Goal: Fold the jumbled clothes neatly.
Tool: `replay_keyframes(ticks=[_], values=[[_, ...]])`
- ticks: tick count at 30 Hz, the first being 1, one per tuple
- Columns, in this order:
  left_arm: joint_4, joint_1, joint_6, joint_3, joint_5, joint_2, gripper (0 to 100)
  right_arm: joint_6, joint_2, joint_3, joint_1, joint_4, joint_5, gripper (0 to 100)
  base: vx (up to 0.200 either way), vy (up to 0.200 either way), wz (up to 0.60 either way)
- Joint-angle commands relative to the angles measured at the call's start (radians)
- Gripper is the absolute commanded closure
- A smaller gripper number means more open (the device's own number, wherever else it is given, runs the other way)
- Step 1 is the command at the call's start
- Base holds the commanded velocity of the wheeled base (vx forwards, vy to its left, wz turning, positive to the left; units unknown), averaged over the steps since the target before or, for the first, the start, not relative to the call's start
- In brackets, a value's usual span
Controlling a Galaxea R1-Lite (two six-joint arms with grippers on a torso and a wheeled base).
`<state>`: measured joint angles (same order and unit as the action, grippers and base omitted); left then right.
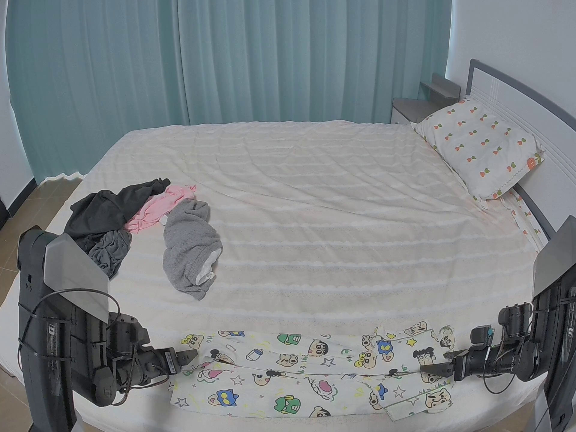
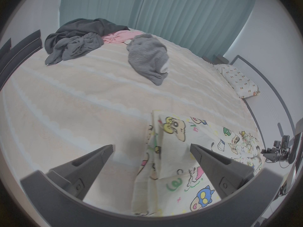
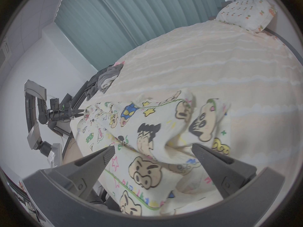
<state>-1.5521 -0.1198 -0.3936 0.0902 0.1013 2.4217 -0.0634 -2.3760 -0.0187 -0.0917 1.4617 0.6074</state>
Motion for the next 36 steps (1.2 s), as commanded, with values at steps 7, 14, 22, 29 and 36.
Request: replay_keyframes(ticks=[7,14,22,29,36], values=[[-0.019,0.169,-0.004,-0.050,0.121,-0.055,0,-0.001,0.100,0.019,-0.103,-0.003,0.002,0,0.000,0.000,0.00],[-0.019,0.054,-0.217,-0.027,0.127,-0.154,0,0.048,0.175,0.011,-0.052,0.006,0.006,0,0.000,0.000,0.00],[-0.019,-0.040,-0.291,0.054,0.112,-0.053,0,0.284,0.212,-0.017,0.084,0.042,0.008,0,0.000,0.000,0.00],[-0.019,-0.040,-0.287,0.105,0.113,-0.009,0,0.436,0.155,-0.009,0.102,0.101,0.015,0,0.000,0.000,0.00],[-0.019,-0.043,-0.287,0.120,0.113,-0.006,0,0.482,0.146,-0.013,0.106,0.101,0.057,0,0.000,0.000,0.00]])
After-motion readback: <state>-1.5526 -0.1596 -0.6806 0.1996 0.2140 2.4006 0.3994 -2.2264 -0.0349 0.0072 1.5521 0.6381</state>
